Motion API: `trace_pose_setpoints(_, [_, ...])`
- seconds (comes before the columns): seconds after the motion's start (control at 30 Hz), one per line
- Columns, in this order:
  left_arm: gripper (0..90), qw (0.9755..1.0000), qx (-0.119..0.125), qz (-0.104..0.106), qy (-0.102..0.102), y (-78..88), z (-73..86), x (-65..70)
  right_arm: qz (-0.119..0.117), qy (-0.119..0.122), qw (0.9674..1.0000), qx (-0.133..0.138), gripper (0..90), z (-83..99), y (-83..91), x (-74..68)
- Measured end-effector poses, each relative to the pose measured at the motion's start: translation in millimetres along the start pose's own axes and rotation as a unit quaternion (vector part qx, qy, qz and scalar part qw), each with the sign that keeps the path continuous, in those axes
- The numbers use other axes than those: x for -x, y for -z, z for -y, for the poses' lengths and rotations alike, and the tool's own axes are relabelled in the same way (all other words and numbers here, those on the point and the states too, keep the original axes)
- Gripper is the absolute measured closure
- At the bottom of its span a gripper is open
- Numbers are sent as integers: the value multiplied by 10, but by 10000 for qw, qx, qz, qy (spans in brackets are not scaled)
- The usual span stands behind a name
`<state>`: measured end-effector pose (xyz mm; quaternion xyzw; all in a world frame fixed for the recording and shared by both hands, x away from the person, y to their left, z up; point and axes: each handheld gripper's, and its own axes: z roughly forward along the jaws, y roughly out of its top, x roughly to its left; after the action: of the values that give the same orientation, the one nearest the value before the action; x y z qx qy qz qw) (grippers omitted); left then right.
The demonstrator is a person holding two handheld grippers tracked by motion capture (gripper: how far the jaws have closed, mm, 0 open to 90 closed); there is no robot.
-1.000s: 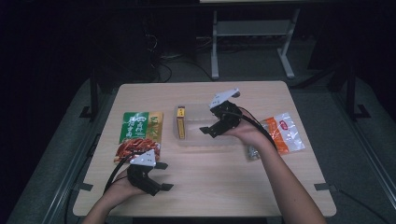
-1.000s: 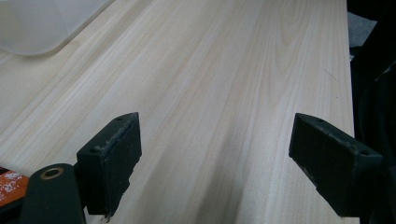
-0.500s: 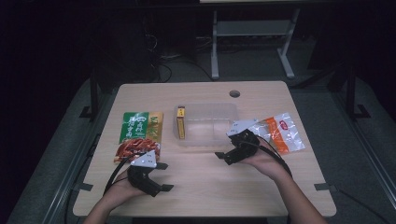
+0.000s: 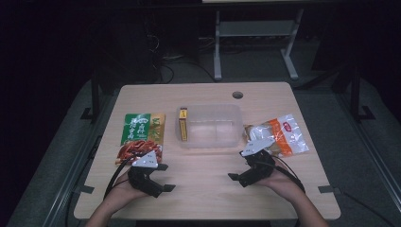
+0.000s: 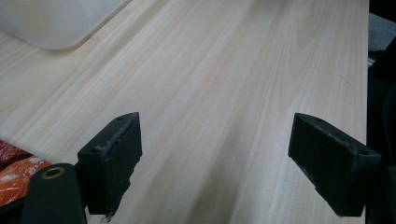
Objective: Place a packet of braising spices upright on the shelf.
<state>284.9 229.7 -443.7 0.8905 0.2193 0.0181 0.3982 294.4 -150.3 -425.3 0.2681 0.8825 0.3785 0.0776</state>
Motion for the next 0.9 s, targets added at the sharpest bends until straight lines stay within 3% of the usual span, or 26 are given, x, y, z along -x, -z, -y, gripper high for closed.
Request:
trace_pose_setpoints(0.2, [242, 9996, 19, -196, 201, 38, -7, -32, -22, -15, 10000, -54, 88, 173, 32, -72])
trace_pose_setpoints(0.27, [271, 9989, 75, -357, 283, 77, -20, -56, -32, -15, 10000, -65, 88, 218, 51, -103])
trace_pose_setpoints(0.4, [404, 9949, 84, -865, 507, 171, -44, -216, -23, -24, 9998, -179, 88, 320, 64, -142])
trace_pose_setpoints(0.43, [443, 9949, 84, -865, 507, 171, -44, -216, -40, -37, 9998, -194, 88, 338, 60, -144])
trace_pose_setpoints(0.47, [486, 9936, 72, -982, 557, 192, -54, -266, -37, -42, 9997, -229, 89, 351, 59, -142])
trace_pose_setpoints(0.5, [537, 9905, 130, -1161, 725, 221, -81, -370, -41, -29, 9997, -226, 89, 366, 52, -136])
trace_pose_setpoints(0.57, [609, 9884, 84, -1240, 878, 234, -101, -477, -49, -68, 9997, -240, 89, 364, 44, -133])
trace_pose_setpoints(0.63, [679, 9878, 45, -1277, 887, 229, -104, -527, -59, -109, 9995, -274, 91, 356, 35, -136])
trace_pose_setpoints(0.8, [895, 9803, -82, -1645, 1091, 258, -135, -879, -122, -44, 9995, -289, 91, 355, 10, -156])
trace_pose_setpoints(0.9, [897, 9742, 2, -1868, 1264, 295, -175, -1049, -127, -34, 9995, -285, 91, 350, 10, -161])
